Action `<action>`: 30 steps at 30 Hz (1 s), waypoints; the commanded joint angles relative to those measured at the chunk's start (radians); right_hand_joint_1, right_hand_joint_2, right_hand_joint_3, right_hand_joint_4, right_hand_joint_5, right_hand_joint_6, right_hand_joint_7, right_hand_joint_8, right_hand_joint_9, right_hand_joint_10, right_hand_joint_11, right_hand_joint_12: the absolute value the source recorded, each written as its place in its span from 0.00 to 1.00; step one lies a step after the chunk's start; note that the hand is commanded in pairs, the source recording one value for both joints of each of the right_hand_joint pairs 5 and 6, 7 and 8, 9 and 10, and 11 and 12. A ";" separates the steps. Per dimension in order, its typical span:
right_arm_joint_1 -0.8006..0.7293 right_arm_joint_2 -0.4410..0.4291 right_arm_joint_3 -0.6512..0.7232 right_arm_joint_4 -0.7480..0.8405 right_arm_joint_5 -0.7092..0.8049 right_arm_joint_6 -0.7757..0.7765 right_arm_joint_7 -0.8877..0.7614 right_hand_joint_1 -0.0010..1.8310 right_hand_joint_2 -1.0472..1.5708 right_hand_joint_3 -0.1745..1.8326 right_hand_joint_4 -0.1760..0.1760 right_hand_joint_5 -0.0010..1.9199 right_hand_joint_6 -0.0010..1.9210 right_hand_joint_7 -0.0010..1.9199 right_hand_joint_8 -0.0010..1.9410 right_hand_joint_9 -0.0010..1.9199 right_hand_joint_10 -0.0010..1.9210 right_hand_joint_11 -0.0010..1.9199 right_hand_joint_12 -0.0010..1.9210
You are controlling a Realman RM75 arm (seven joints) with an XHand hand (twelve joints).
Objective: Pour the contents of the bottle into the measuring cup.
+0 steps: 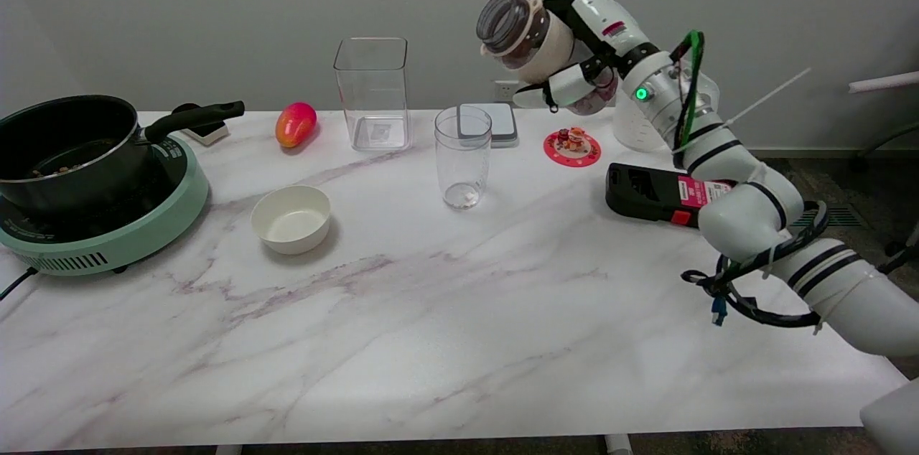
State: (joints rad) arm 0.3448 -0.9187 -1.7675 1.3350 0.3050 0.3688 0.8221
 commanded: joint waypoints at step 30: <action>0.120 0.153 -0.120 0.007 -0.316 -0.342 -0.048 0.83 0.66 0.59 0.50 0.77 0.77 0.81 0.81 0.75 0.75 0.61 0.61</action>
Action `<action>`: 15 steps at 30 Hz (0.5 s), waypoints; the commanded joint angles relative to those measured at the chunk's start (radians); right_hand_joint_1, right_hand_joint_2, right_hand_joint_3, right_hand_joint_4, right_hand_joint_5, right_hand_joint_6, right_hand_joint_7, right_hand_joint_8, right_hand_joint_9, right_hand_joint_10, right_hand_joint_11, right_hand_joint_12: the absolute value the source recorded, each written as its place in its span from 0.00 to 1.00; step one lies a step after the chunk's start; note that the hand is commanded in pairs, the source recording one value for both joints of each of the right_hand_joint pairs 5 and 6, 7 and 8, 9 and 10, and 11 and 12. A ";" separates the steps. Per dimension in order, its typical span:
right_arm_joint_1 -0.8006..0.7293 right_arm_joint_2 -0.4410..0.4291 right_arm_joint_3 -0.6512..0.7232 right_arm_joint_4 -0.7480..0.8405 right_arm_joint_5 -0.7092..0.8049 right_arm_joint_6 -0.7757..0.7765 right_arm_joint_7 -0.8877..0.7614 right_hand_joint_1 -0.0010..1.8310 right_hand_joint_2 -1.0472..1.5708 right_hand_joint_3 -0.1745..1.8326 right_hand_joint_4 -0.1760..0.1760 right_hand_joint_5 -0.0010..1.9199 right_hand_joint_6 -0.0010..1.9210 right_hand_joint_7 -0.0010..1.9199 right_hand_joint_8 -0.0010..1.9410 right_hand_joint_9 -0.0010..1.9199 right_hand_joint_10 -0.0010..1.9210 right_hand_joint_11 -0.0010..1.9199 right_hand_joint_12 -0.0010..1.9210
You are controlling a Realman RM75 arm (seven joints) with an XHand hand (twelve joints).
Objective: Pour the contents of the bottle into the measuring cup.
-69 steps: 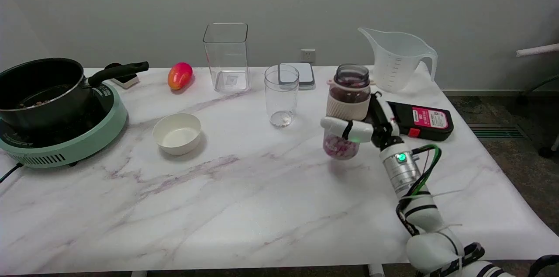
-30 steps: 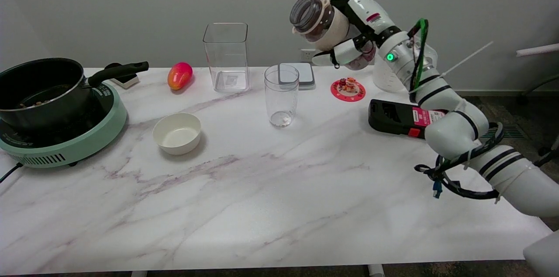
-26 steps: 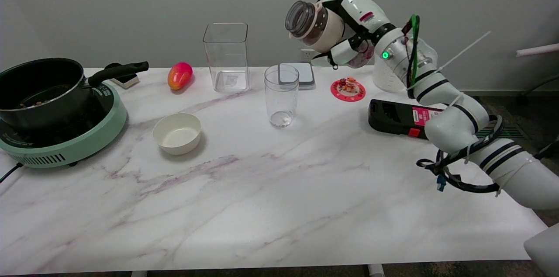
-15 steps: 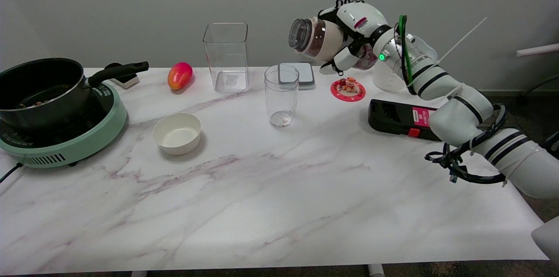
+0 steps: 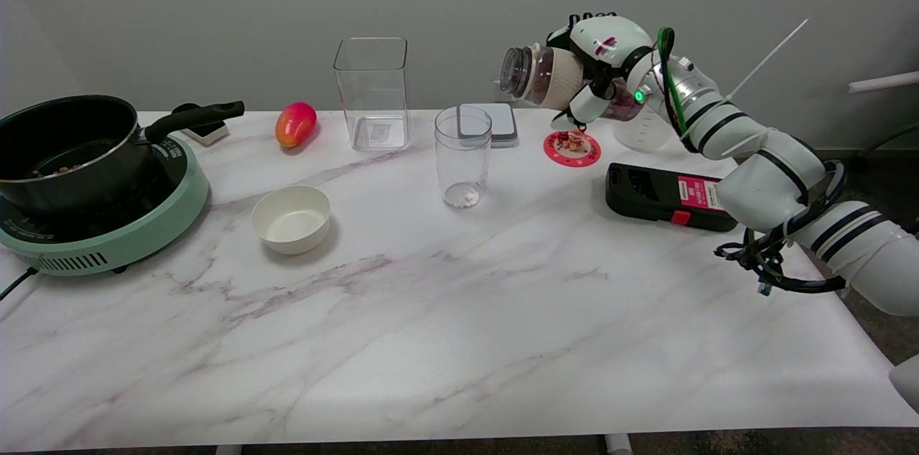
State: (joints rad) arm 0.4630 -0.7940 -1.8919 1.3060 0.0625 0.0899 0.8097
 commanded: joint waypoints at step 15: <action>-0.021 -0.021 -0.011 0.075 -0.285 -0.004 -0.035 0.80 0.73 0.49 0.50 0.84 0.84 0.84 0.83 0.76 0.76 0.63 0.63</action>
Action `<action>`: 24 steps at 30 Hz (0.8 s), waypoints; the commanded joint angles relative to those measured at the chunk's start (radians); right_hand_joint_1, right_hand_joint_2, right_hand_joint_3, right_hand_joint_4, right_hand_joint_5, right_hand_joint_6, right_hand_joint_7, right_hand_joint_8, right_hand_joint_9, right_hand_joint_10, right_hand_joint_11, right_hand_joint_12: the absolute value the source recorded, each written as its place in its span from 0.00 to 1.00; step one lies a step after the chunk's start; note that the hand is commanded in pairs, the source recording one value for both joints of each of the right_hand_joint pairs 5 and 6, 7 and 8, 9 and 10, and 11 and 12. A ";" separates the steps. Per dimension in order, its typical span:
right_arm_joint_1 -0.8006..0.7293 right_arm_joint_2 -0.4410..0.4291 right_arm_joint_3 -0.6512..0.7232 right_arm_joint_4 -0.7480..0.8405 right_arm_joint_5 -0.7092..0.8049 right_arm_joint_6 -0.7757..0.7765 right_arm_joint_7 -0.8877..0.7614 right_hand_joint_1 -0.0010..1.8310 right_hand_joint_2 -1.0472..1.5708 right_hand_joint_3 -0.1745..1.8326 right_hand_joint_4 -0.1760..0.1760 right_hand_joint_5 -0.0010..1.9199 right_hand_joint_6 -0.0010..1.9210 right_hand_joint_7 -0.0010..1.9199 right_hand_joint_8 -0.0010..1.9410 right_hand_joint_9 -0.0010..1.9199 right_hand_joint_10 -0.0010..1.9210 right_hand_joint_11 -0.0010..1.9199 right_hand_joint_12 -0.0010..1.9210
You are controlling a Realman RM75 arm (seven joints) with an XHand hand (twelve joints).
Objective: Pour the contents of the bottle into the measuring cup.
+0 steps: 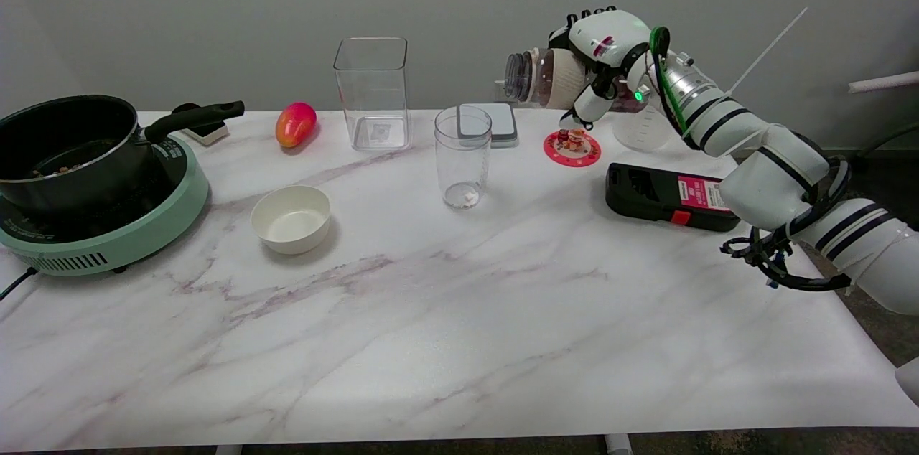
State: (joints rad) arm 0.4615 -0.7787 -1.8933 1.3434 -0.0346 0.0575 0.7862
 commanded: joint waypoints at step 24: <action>0.060 -0.086 -0.040 0.074 -0.342 0.053 -0.004 0.81 0.68 0.55 0.50 0.82 0.82 0.82 0.81 0.74 0.74 0.61 0.61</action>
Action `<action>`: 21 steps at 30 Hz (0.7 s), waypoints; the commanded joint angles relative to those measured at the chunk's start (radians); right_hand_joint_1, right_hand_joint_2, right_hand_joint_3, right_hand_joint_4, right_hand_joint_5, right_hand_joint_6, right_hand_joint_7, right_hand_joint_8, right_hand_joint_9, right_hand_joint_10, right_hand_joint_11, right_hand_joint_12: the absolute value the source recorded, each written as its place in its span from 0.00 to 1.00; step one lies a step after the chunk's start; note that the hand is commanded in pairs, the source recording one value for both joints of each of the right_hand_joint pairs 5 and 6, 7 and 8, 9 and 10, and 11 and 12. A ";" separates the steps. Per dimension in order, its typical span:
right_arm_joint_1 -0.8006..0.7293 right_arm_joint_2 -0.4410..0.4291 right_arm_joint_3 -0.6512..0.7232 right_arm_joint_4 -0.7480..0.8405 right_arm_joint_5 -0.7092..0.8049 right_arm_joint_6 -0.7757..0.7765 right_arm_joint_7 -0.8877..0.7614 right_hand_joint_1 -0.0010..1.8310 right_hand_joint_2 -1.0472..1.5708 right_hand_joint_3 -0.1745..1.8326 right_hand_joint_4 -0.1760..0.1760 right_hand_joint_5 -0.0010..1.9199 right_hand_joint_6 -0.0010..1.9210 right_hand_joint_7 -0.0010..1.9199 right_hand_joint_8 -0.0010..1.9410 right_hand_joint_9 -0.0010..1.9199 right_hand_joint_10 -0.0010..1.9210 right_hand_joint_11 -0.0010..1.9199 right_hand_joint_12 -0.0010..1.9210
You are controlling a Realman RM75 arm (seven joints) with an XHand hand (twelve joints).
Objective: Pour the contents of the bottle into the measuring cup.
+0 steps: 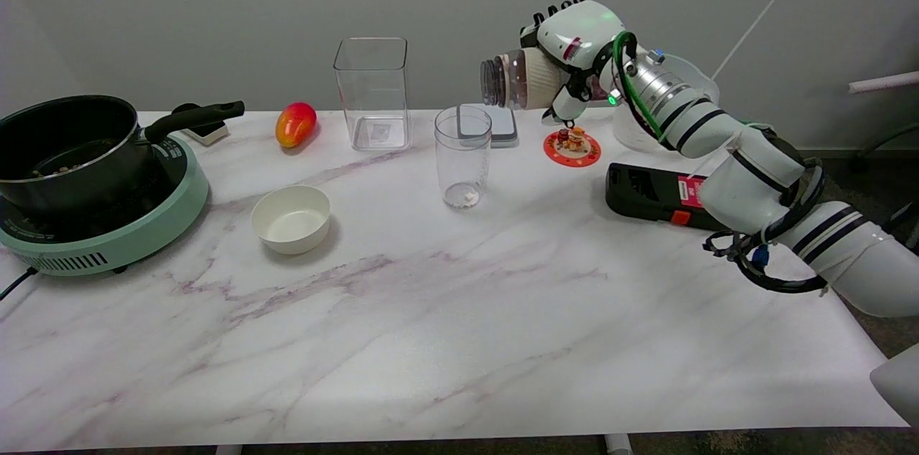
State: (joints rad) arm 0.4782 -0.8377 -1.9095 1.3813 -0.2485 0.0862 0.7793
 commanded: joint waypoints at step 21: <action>0.017 -0.034 -0.053 0.053 -0.219 0.041 0.005 0.81 0.68 0.56 0.50 0.82 0.82 0.82 0.81 0.74 0.74 0.61 0.61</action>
State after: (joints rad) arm 0.5021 -0.8627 -1.9375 1.4331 -0.3877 0.1137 0.7773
